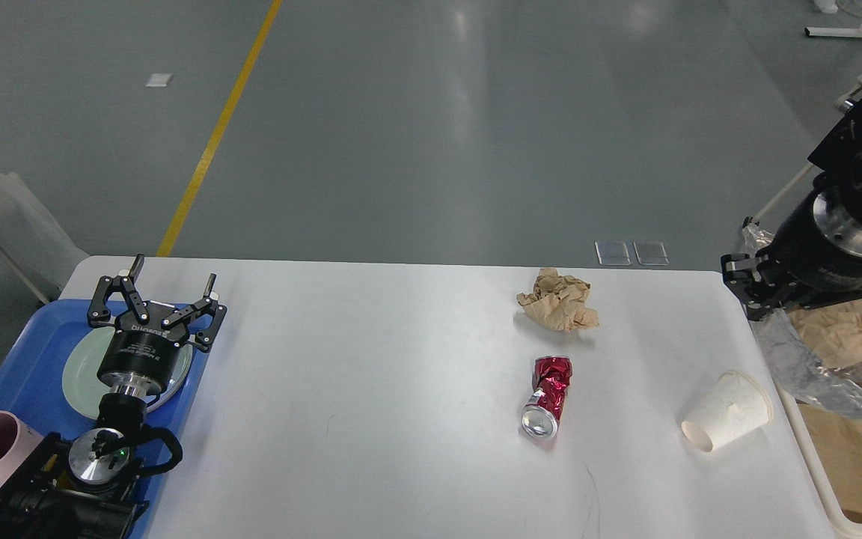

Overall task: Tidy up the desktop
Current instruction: 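Carry the foil sheet into the white bin and release, then move the right gripper over the crumpled brown paper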

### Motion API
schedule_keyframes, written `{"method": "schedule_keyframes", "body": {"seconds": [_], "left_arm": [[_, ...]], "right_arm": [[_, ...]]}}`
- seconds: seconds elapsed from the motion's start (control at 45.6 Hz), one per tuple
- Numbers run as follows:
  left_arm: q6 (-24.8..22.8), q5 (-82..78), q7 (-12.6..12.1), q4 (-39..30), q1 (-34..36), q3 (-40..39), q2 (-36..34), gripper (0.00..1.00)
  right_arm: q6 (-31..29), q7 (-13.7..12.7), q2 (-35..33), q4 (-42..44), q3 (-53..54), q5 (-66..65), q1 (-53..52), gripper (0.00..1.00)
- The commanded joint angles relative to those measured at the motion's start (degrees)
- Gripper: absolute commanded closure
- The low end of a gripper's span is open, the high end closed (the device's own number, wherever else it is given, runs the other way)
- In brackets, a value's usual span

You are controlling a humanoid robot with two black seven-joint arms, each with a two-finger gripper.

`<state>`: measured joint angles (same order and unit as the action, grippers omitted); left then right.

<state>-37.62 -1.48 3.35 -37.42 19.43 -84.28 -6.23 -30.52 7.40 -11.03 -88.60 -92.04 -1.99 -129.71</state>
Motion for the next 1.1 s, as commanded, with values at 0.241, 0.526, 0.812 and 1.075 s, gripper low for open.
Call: {"method": "schedule_keyframes", "body": {"seconds": [0.241,0.526,0.812,1.075], "left_arm": [[0.0,-0.01,-0.01,0.06,-0.01,0.0,-0.01,0.04],[0.0,0.08,-0.01,0.06,-0.01,0.0,-0.01,0.04],[-0.08,-0.01,-0.01,-0.02,-0.01,0.0,0.08,0.04],[-0.08,0.08,-0.01,0.06,-0.01,0.0,0.08,0.04]], "right_arm": [[9.87,-0.37,-13.75,26.0,0.63,-7.06,30.37,1.0],[15.75,-0.37,-14.89,55.01,8.8,-6.97,62.54,1.0],[24.37,-0.98,-12.17,73.65,13.2,-6.89,86.54,1.0],[25.43,-3.53,-10.59,79.28,15.31,-6.62,93.23,1.0]]}}
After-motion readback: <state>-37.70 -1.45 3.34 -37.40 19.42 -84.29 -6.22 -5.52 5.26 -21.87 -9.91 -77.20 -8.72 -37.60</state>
